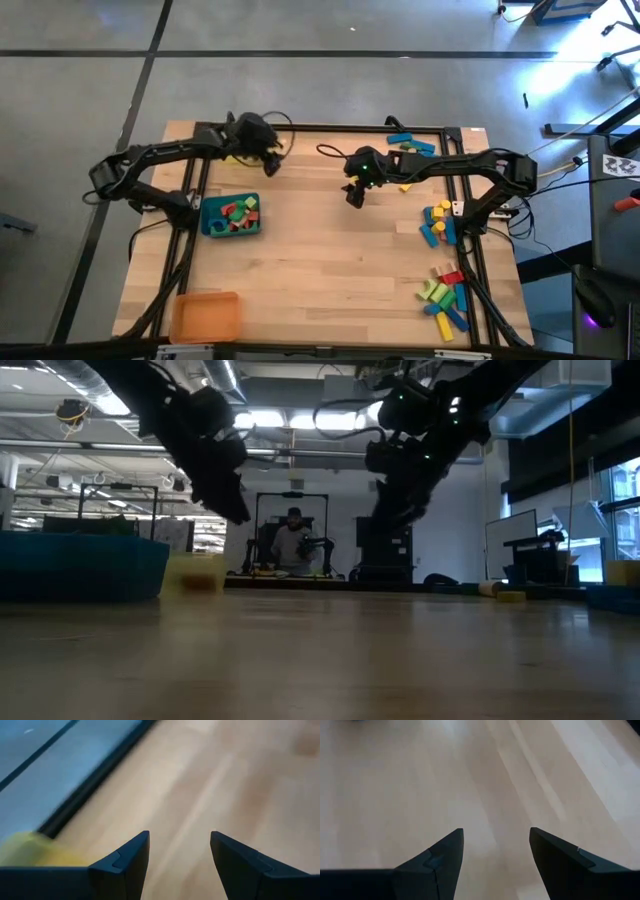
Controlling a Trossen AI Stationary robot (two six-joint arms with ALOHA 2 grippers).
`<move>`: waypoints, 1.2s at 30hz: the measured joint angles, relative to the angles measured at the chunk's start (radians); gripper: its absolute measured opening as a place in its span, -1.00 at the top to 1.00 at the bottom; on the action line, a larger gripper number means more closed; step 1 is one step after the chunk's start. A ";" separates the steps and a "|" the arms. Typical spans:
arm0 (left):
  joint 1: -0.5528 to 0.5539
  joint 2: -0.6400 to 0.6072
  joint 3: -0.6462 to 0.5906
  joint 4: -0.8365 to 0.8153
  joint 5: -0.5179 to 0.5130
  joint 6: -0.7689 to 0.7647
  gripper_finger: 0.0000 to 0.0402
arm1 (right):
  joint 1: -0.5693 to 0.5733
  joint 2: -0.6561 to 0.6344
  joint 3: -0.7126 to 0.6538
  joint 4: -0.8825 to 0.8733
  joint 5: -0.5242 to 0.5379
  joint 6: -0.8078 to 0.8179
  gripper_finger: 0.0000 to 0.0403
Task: Sort blocks by size
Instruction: Put the blue cylindrical block into the yellow bin
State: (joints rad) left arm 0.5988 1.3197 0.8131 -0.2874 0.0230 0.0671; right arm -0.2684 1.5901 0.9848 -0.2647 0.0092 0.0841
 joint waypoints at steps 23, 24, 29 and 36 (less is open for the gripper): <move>-0.414 0.002 -0.253 0.423 0.000 -0.119 0.03 | -0.181 -0.172 0.000 -0.806 0.367 0.537 -0.14; -0.419 0.002 -0.253 0.427 0.000 -0.119 0.03 | -0.201 -0.170 0.000 -0.801 0.364 0.551 -0.14; -0.430 0.002 -0.253 0.438 0.000 -0.095 0.03 | -0.297 -0.161 0.000 -0.764 0.373 0.561 -0.14; -0.429 0.002 -0.252 0.446 -0.001 -0.097 0.03 | -0.406 -0.159 0.000 -0.666 0.368 0.489 -0.14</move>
State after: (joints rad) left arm 0.1696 1.3212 0.5610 0.1581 0.0216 -0.0299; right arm -0.6744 1.4315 0.9844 -0.9307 0.3774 0.5732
